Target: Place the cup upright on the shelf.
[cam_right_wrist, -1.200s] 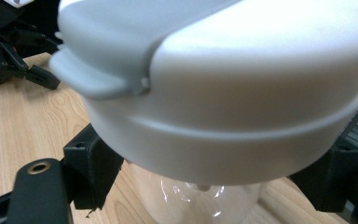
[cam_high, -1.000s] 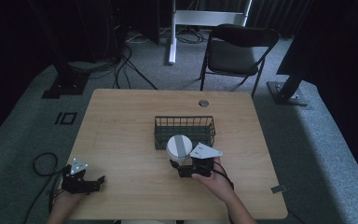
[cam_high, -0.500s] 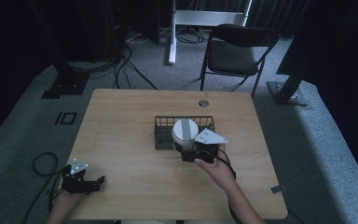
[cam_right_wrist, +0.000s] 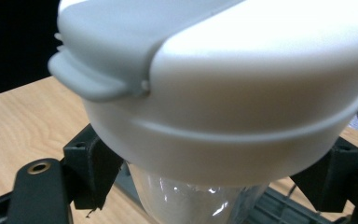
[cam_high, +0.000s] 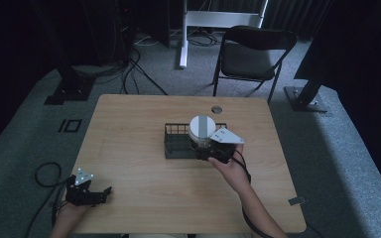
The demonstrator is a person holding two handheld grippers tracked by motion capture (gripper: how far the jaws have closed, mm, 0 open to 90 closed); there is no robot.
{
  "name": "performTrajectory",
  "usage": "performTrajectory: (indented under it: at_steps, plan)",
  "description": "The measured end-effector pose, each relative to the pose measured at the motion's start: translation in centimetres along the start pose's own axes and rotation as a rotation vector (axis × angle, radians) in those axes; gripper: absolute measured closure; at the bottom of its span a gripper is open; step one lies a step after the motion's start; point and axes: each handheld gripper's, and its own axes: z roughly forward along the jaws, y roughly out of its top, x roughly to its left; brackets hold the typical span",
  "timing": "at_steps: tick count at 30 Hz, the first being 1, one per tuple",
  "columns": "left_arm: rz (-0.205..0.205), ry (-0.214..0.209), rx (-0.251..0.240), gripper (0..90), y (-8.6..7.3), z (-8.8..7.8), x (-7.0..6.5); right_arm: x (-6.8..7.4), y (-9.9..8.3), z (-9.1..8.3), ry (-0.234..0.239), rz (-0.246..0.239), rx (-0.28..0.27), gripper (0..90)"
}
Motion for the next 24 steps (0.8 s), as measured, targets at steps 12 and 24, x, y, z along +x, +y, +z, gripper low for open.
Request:
performTrajectory:
  at_steps: [12, 24]
  plan:
    - [0.0, 0.0, 0.0, 0.6, 0.0, 0.0, 0.0, -1.7, 0.5, 1.8, -0.128, 0.032, 0.04, 18.5]
    - [0.0, 0.0, 0.001, 0.6, 0.0, 0.0, 0.0, -2.3, -0.4, 4.1, -0.186, 0.078, 0.107, 18.5]
